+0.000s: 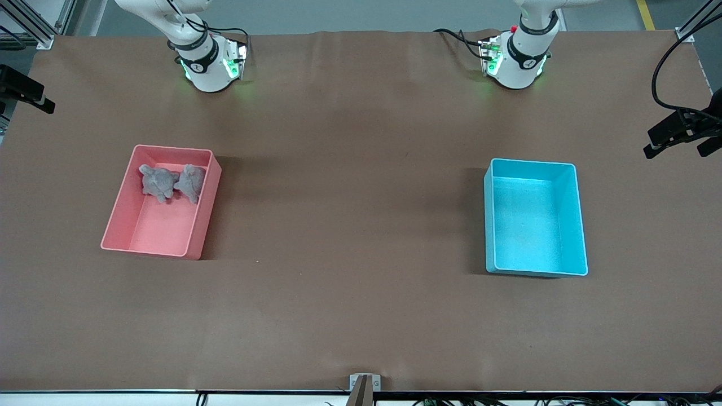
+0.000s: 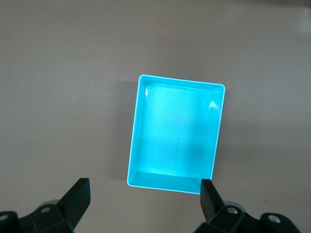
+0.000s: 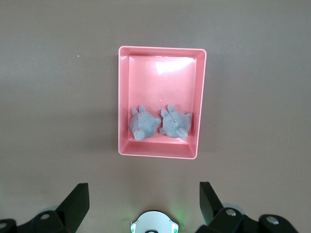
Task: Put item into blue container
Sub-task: 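Reach into the pink box and grasp a grey plush with the right gripper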
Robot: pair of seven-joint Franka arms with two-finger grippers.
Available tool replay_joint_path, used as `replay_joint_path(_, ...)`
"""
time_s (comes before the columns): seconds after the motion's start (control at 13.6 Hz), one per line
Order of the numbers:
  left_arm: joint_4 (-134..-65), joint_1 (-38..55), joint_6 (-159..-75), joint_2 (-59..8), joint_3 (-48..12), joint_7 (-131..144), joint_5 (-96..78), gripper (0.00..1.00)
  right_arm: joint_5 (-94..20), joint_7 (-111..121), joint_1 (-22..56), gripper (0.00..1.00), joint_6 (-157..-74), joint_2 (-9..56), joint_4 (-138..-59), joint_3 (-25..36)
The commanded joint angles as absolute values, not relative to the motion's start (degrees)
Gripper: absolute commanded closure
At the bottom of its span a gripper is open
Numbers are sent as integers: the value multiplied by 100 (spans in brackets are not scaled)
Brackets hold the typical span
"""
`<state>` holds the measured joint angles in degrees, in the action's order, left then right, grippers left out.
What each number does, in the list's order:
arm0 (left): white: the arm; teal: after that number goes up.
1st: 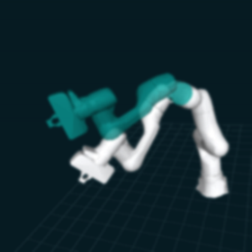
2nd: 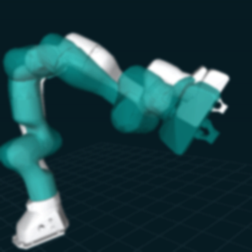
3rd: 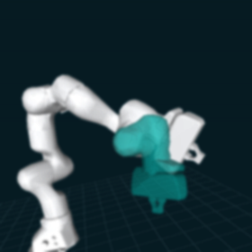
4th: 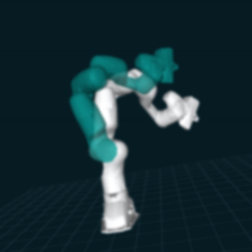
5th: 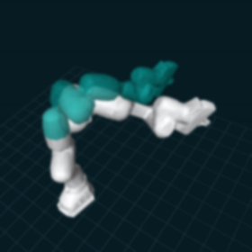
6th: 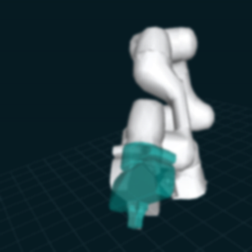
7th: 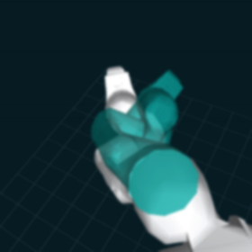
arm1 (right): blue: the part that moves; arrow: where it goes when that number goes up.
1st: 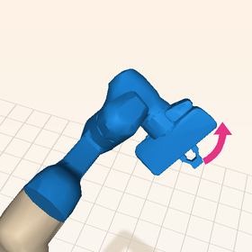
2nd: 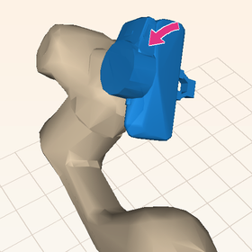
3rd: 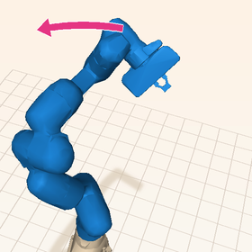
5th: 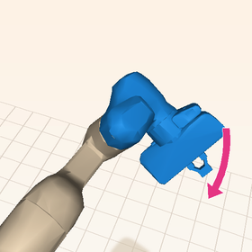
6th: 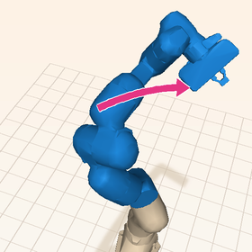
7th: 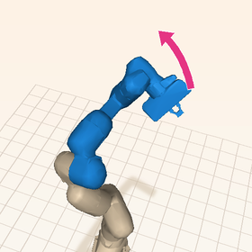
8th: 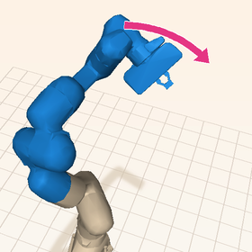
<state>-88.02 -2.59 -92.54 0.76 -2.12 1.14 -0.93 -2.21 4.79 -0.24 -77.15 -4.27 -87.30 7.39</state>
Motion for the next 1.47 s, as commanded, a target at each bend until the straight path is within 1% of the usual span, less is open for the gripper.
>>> replay_joint_path(0.0,-8701,-290,-9246,26,-229,27,-97,0,-211,527,-132,0,-7743,155,-8754,729)
replay_joint_path(0.22,-8701,-290,-9246,26,-229,18,-88,0,-63,545,-307,0,-7857,832,-8631,729)
replay_joint_path(0.29,-8701,-290,-9246,26,-229,26,-79,0,69,536,-290,0,-7910,887,-8596,729)
replay_joint_path(0.37,-8701,-281,-9246,26,-229,26,-79,0,131,458,-273,0,-7936,879,-8761,729)
replay_joint_path(0.44,-8701,-281,-9246,26,-229,26,-79,0,141,405,-272,0,-8128,870,-9102,729)
replay_joint_path(0.51,-8701,-290,-9246,26,-229,26,-79,0,141,274,-264,0,-8539,783,-9645,729)
replay_joint_path(0.73,-8701,-299,-9246,26,-229,18,-79,0,141,-104,-255,0,-9971,72,-11482,721)
replay_joint_path(0.88,-8701,-290,-9246,26,-229,18,-79,0,141,-315,-272,0,-10736,-122,-12362,729)
replay_joint_path(1.03,-8701,-299,-9246,26,-229,18,-88,0,167,-692,-264,0,-11509,-106,-12935,729)
replay_joint_path(1.17,-8701,-299,-9246,26,-229,18,-88,0,481,-1298,-229,0,-12170,-88,-13436,712)
replay_joint_path(1.39,-8701,-299,-9246,26,-229,18,-88,0,879,-1826,-220,0,-12576,-9,-13711,712)
